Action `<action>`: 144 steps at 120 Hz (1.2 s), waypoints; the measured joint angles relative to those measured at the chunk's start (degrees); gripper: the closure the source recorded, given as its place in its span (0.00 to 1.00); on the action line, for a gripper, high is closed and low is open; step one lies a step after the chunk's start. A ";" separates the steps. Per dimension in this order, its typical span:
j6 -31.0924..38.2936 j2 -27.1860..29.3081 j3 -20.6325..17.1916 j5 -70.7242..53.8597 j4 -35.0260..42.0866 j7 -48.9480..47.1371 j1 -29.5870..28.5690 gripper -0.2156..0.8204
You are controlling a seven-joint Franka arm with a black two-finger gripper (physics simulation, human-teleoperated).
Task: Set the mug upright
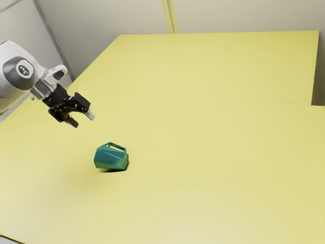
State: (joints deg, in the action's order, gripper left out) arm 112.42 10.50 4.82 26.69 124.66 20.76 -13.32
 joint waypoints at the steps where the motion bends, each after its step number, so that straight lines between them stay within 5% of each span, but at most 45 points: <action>1: 0.13 -0.01 0.10 0.22 0.14 0.25 0.00 0.23; 56: 3.80 -4.38 2.23 15.26 7.14 16.23 -4.61 0.24; 144: 1.76 -16.08 2.30 27.84 7.63 35.47 -8.51 0.24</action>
State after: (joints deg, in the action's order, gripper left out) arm 114.17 -5.57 7.12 54.54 132.30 56.23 -21.83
